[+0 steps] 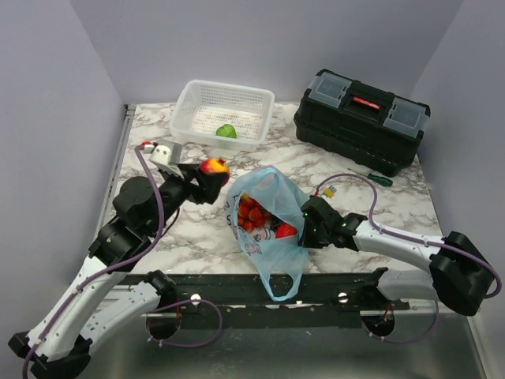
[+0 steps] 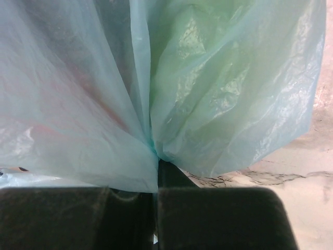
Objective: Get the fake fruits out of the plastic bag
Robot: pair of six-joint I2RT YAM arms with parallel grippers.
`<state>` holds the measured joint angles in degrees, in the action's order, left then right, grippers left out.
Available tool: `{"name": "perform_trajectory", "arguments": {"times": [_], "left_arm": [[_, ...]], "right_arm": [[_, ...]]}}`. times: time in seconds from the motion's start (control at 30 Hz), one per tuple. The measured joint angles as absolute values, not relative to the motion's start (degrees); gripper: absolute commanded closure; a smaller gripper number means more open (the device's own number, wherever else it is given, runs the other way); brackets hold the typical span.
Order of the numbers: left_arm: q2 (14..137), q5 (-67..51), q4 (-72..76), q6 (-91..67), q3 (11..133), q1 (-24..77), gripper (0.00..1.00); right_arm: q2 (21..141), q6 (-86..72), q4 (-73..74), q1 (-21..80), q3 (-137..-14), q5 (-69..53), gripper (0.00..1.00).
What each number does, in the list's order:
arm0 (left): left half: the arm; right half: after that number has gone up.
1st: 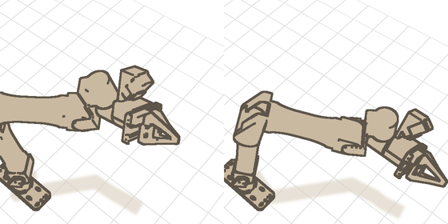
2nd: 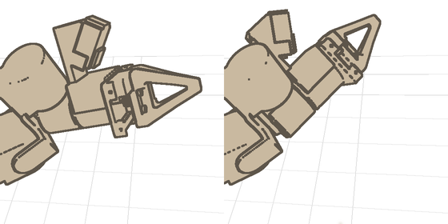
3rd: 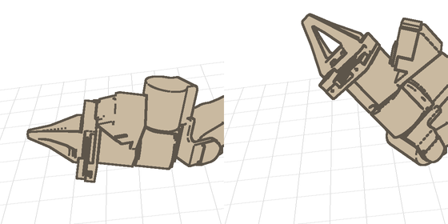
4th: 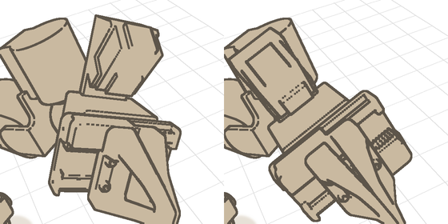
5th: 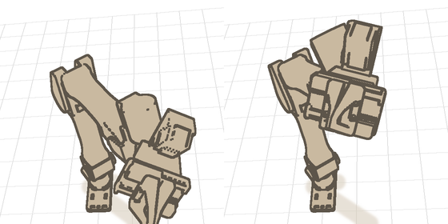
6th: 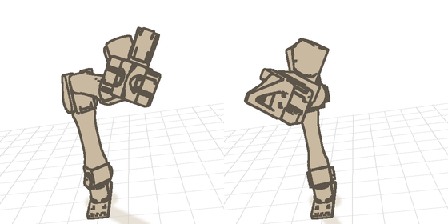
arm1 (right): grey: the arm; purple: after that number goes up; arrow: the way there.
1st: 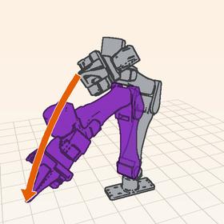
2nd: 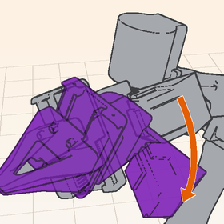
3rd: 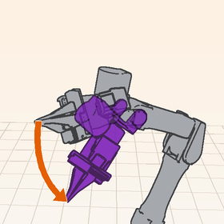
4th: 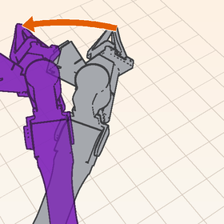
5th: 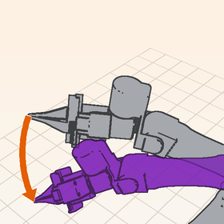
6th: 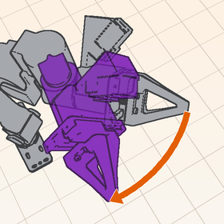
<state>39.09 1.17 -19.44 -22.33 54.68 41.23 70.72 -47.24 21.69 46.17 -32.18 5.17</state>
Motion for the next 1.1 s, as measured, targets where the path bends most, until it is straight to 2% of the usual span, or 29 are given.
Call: {"name": "perform_trajectory", "arguments": {"times": [0.13, 0.27, 0.47, 0.63, 0.77, 0.87, 1.1], "left_arm": [[39.3, 3.9, -19.2, -24.2, 55.5, 32.0, 0.61], [43.6, 1.3, -16.2, -29.0, 53.9, 23.9, 0.62], [58.5, -7.9, -6.8, -42.5, 50.6, 11.7, 0.63], [72.3, -13.2, 1.8, -50.5, 52.5, 6.5, 0.63], [83.4, -14.2, 5.9, -53.2, 60.6, 4.6, 0.62], [92.4, -15.0, 7.6, -53.7, 71.3, 3.7, 0.60], [107.5, -16.8, 8.4, -55.3, 88.5, 1.8, 0.42]], "right_arm": [[70.8, -46.9, 21.7, 46.2, -32.5, 5.3, 0.97], [70.4, -46.9, 21.7, 46.2, -32.4, 5.4, 0.97], [69.3, -46.9, 21.7, 46.2, -32.3, 5.7, 0.97], [68.8, -46.9, 22.1, 46.2, -32.3, 5.7, 0.97], [66.8, -46.9, 22.3, 46.2, -32.1, 5.9, 0.97], [64.6, -46.9, 22.3, 46.2, -31.4, 5.9, 0.97], [63.8, -46.9, 23.5, 46.2, -31.3, 6.5, 0.97]]}}
